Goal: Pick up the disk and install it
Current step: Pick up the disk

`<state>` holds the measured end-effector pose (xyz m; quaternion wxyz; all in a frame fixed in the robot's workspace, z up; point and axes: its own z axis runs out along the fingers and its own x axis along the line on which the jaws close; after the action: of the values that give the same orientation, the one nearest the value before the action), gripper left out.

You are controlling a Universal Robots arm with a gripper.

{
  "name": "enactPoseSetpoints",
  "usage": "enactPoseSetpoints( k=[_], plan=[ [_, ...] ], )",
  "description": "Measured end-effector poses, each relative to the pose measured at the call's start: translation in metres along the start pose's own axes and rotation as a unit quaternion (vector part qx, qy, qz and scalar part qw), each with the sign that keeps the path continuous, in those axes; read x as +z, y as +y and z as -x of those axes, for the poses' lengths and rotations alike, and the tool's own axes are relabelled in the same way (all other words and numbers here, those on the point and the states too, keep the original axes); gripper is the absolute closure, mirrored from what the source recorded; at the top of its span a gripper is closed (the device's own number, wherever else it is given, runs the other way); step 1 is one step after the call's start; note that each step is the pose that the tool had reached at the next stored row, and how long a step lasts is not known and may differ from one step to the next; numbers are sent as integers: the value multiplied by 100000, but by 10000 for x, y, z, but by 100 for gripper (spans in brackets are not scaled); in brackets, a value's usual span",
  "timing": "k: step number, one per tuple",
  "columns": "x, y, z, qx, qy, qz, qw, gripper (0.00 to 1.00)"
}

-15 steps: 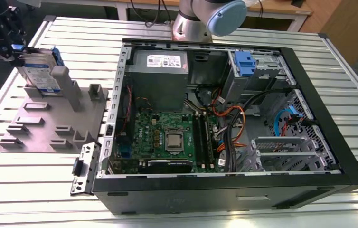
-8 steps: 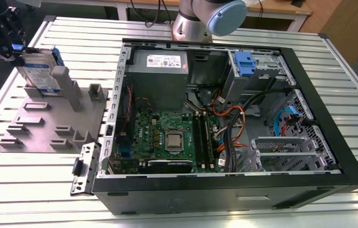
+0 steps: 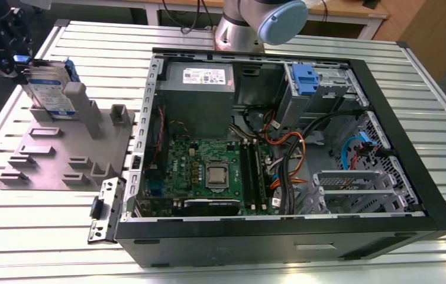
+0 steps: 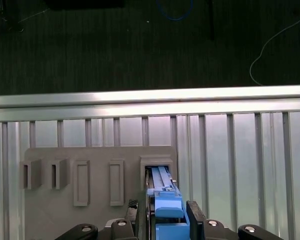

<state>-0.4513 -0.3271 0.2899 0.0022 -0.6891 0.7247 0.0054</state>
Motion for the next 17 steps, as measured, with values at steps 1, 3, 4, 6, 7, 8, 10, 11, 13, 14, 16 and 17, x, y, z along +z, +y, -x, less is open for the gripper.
enactPoseSetpoints(
  k=[1, 3, 4, 6, 7, 8, 10, 11, 13, 14, 16, 17],
  plan=[
    [1, 0, -3, -2, 0, 5, 100000, 50],
    [2, 0, -3, 17, 3, 9, 100000, 50],
    [2, 0, -3, 20, 3, 10, 100000, 50],
    [2, 0, -3, 23, 1, 4, 100000, 52],
    [2, 0, -3, 23, 1, 5, 100000, 52],
    [2, 0, -3, 23, 0, 3, 100000, 58],
    [3, 0, -3, 26, -2, 1, 100000, 58],
    [3, 0, -3, 25, -1, 1, 100000, 58],
    [3, 0, -3, 24, 3, 2, 100000, 60],
    [2, 0, -3, 25, 5, 5, 100000, 60],
    [2, 0, -3, 25, 4, 4, 100000, 64],
    [2, 0, -3, 24, 3, 3, 100000, 64]
  ],
)
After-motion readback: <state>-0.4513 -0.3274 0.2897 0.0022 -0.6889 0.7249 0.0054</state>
